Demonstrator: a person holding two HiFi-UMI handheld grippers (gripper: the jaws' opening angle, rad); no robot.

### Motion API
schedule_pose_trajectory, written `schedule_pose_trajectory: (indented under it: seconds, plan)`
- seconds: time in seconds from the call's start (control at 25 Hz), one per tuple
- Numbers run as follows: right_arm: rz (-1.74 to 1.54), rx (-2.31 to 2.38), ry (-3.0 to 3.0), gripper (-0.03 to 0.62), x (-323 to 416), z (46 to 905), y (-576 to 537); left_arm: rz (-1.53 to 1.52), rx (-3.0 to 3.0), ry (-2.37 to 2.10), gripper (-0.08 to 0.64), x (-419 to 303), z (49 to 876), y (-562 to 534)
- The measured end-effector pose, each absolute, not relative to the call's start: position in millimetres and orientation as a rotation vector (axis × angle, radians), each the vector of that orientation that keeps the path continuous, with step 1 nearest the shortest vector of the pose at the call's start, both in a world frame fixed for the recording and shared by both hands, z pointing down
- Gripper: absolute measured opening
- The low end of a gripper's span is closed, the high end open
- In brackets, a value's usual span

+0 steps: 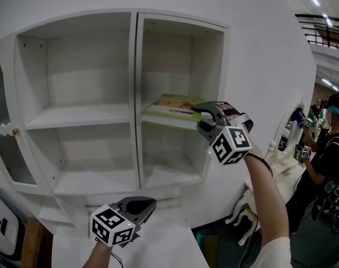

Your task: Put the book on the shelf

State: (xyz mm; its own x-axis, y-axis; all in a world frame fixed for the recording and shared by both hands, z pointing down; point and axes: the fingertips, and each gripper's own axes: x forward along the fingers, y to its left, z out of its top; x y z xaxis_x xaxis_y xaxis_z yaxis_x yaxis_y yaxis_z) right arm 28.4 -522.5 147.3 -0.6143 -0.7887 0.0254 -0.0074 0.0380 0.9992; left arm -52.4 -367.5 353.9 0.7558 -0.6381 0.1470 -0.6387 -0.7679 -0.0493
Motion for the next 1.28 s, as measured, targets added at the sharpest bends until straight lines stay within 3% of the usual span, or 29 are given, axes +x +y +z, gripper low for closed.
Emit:
schedule_pose_trajectory:
  seconds: [0.48,0.56,0.68,1.12,1.2,1.28]
  plan:
    - [-1.591,0.864,-1.708,0.153,22.5,146.7,-540.6,0.234,2.935,-1.070,0.008,-61.8,355.6,-365.9]
    - [-1.588,0.901,-1.736,0.168,23.5,143.7,-540.5,0.234,2.937,-1.067,0.008,-62.6,355.4,-365.2]
    - [-1.548,0.949,-1.768,0.239,29.4,142.8,-541.5,0.236,2.940,-1.058,0.008,-63.2,356.3,-363.0]
    - [-1.602,0.942,-1.680,0.244,49.3,153.1,-494.3,0.238,2.937,-1.035,0.008,-66.7,360.3,-363.0]
    - [-1.621,0.958,-1.685,0.221,48.6,146.5,-480.0,0.232,2.943,-1.026,0.008,-65.1,359.3,-362.3]
    - [-1.644,0.981,-1.673,0.115,48.1,138.2,-465.9,0.227,2.950,-1.010,0.008,-62.0,358.6,-359.4]
